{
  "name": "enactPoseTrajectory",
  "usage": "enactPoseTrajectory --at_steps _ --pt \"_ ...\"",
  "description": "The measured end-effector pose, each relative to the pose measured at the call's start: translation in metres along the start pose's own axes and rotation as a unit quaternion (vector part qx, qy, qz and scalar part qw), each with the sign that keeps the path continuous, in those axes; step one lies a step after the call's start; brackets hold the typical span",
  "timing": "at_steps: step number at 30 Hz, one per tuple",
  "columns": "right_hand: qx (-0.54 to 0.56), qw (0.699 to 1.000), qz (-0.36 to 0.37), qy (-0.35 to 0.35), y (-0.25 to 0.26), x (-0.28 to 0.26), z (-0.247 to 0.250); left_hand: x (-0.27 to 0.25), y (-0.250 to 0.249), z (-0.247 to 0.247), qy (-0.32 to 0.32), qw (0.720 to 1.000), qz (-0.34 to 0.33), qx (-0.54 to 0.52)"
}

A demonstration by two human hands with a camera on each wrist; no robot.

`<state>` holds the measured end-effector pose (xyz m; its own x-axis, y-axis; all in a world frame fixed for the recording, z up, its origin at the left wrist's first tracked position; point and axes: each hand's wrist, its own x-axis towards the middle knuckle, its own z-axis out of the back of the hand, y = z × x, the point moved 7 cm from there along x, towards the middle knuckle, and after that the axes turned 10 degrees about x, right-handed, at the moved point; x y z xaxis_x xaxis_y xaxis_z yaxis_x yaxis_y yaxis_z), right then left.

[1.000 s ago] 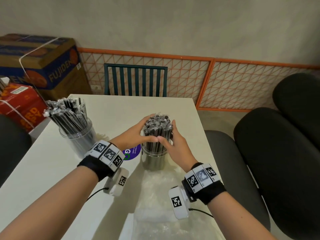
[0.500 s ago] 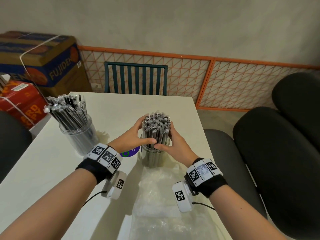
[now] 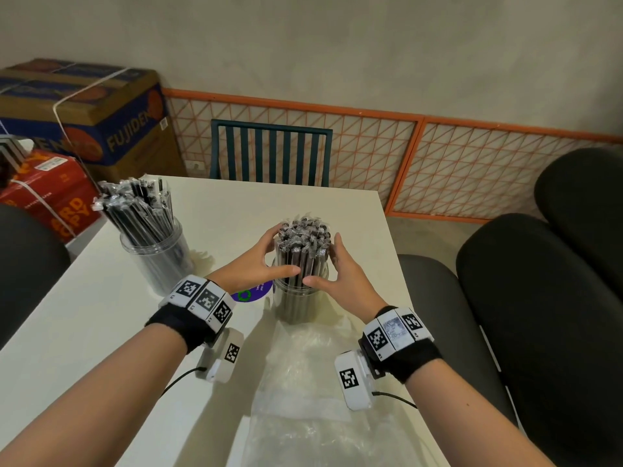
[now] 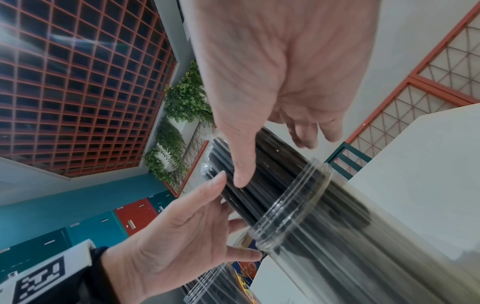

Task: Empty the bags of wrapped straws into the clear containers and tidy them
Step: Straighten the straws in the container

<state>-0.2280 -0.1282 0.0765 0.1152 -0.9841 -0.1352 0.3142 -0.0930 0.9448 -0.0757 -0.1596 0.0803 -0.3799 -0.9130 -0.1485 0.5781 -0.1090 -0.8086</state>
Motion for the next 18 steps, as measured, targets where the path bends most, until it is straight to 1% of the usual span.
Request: enactPoseTrajectory --at_steps 5,7,8,9,10,12,14,15,16,17,18 --pt "-0.021 0.999 -0.024 0.018 -0.005 -0.005 0.004 -0.011 0.000 -0.002 0.012 1.000 0.018 0.005" --pt "-0.054 0.997 -0.050 0.017 -0.009 -0.011 0.008 -0.015 0.001 0.000 0.000 0.999 0.031 0.029" --pt "-0.087 0.993 -0.076 0.017 -0.012 -0.015 0.013 -0.018 0.004 0.002 0.000 0.998 0.041 0.044" --pt "-0.135 0.985 -0.108 0.024 -0.017 -0.020 0.018 -0.023 0.007 0.004 0.006 0.997 0.055 0.060" --pt "-0.194 0.970 -0.137 0.045 -0.022 -0.027 0.022 -0.030 0.012 0.008 0.017 0.995 0.069 0.075" --pt "-0.299 0.931 -0.163 0.130 -0.025 -0.039 0.022 -0.050 0.024 0.017 0.056 0.985 0.117 0.117" --pt "-0.336 0.902 -0.136 0.236 -0.013 -0.049 0.007 -0.075 0.034 0.032 0.116 0.961 0.181 0.172" --pt "-0.325 0.898 -0.107 0.278 -0.003 -0.051 -0.005 -0.089 0.039 0.042 0.149 0.946 0.215 0.193" --pt "-0.306 0.898 -0.071 0.308 0.009 -0.050 -0.018 -0.102 0.044 0.054 0.178 0.930 0.243 0.211" --pt "-0.285 0.902 -0.039 0.323 0.021 -0.046 -0.031 -0.113 0.048 0.068 0.193 0.917 0.263 0.229" --pt "-0.255 0.911 -0.019 0.323 0.036 -0.040 -0.042 -0.121 0.049 0.084 0.189 0.910 0.274 0.247"
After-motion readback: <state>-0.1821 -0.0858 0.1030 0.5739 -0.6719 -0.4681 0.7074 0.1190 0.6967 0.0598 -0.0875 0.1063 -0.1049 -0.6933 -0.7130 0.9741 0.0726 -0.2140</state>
